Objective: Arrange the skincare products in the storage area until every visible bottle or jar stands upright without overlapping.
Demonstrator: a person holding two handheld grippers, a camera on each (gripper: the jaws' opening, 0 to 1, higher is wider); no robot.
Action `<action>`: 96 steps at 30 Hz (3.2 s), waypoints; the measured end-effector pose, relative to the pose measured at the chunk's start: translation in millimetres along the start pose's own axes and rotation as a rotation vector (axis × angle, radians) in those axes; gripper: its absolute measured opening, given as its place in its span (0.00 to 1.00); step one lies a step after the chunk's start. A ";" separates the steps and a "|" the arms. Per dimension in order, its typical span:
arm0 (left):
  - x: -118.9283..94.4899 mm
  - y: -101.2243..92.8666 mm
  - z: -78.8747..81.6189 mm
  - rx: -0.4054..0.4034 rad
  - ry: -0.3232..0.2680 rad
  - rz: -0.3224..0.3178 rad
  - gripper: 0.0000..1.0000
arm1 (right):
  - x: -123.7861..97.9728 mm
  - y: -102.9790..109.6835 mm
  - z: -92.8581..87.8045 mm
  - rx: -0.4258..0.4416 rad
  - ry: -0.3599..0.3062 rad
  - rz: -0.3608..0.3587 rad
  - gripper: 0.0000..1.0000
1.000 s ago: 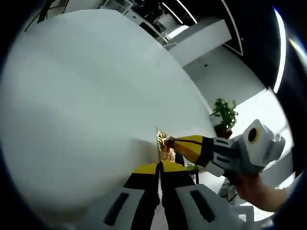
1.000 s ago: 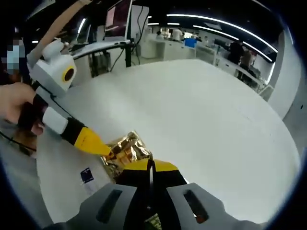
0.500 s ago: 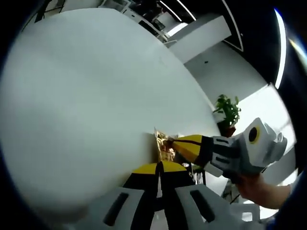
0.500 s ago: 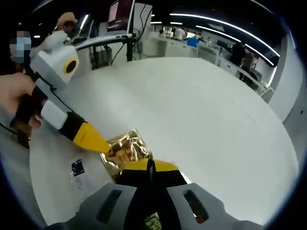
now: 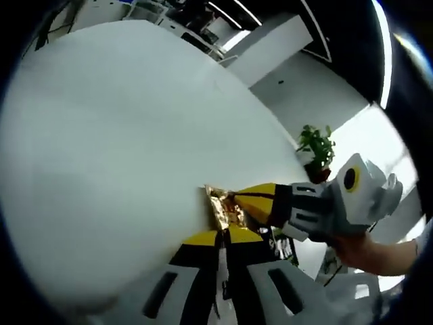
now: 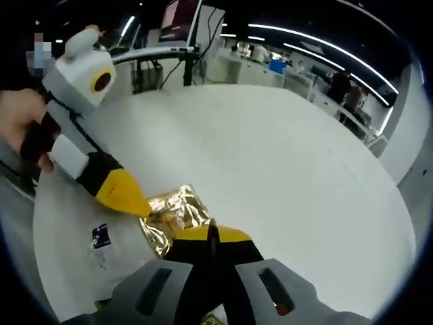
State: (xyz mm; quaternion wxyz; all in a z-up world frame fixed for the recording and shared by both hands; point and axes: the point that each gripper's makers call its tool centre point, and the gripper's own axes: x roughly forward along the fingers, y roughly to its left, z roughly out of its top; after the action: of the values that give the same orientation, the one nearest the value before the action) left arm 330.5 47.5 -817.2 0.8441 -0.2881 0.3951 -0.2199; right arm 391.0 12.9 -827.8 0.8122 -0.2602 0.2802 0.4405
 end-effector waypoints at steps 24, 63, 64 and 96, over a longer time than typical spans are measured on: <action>44.2 -2.2 31.3 0.952 0.112 0.149 0.15 | 2.4 -2.2 -0.1 -0.006 -0.007 0.012 0.01; 3.9 -27.8 28.8 0.811 0.039 0.162 0.38 | -105.6 13.9 39.9 -0.063 -0.168 -0.047 0.39; 0.5 -29.4 27.7 0.801 0.036 0.164 0.39 | -110.9 15.9 40.3 -0.068 -0.174 -0.050 0.41; -84.5 -69.8 -33.4 0.598 0.004 0.168 0.97 | -269.2 -31.3 -82.2 0.405 -0.204 -0.281 0.99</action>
State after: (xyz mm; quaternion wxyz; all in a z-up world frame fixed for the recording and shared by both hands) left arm 244.0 36.2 -742.9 0.9059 0.0073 0.3370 -0.2565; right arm 276.9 -210.4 -696.2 0.9250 -0.0827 0.2405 0.2824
